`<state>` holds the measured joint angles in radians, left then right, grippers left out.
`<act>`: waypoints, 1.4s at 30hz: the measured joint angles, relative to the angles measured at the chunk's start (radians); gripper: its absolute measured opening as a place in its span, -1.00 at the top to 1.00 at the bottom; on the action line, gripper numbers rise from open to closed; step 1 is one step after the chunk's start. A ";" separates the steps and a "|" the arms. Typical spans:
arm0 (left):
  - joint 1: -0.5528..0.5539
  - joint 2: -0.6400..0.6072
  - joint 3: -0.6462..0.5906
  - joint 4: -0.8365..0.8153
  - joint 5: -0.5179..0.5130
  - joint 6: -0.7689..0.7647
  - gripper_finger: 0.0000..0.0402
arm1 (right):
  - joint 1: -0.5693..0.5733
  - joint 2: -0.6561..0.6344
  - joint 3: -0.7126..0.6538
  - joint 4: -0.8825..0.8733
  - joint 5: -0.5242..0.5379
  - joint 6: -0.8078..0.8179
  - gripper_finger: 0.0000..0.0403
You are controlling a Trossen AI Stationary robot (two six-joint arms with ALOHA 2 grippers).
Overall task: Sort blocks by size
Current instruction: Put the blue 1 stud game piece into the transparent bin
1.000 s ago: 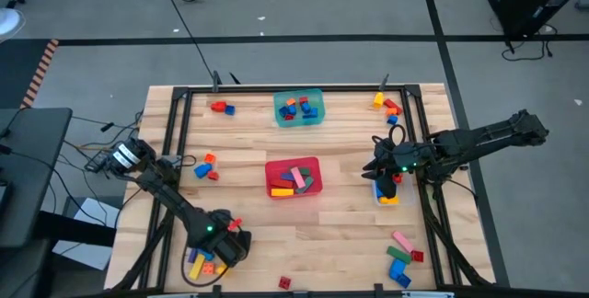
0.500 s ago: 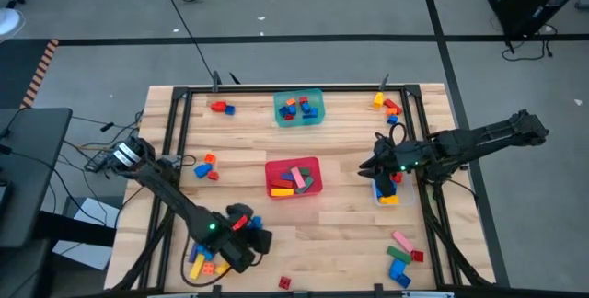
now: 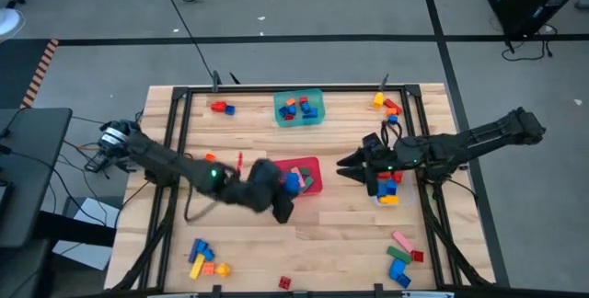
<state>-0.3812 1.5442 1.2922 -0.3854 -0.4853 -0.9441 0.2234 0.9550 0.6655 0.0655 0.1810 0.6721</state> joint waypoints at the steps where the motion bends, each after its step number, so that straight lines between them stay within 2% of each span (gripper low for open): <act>1: 0.023 -0.011 0.000 0.042 0.028 0.068 0.29 | 0.000 0.012 0.000 0.051 -0.001 -0.001 0.03; 5: 0.104 -0.036 0.000 0.191 0.142 0.247 0.29 | -0.010 0.068 0.000 0.264 -0.003 -0.033 -0.13; 11: 0.199 -0.035 0.000 0.291 0.303 0.336 0.29 | -0.034 0.165 0.000 0.532 -0.003 -0.080 -0.39; 16: 0.249 -0.034 0.000 0.298 0.379 0.371 0.29 | -0.070 0.228 0.000 0.606 -0.046 -0.091 -0.56; 21: 0.284 -0.034 0.000 0.356 0.458 0.413 0.29 | -0.101 0.274 0.000 0.662 -0.058 -0.092 -0.60; 30: 0.344 -0.033 0.000 0.374 0.532 0.417 0.29 | -0.160 0.349 0.089 0.682 -0.169 -0.136 -0.39; 40: 0.357 -0.033 0.000 0.366 0.550 0.435 0.29 | -0.212 0.402 0.133 0.682 -0.243 -0.151 0.20; 42: 0.357 -0.033 0.000 0.366 0.550 0.446 0.29 | -0.220 0.402 0.134 0.682 -0.255 -0.150 0.26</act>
<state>-0.0246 1.5108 1.2919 -0.0193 0.0644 -0.4976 0.0037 1.3567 0.7990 0.7475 -0.0740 0.5220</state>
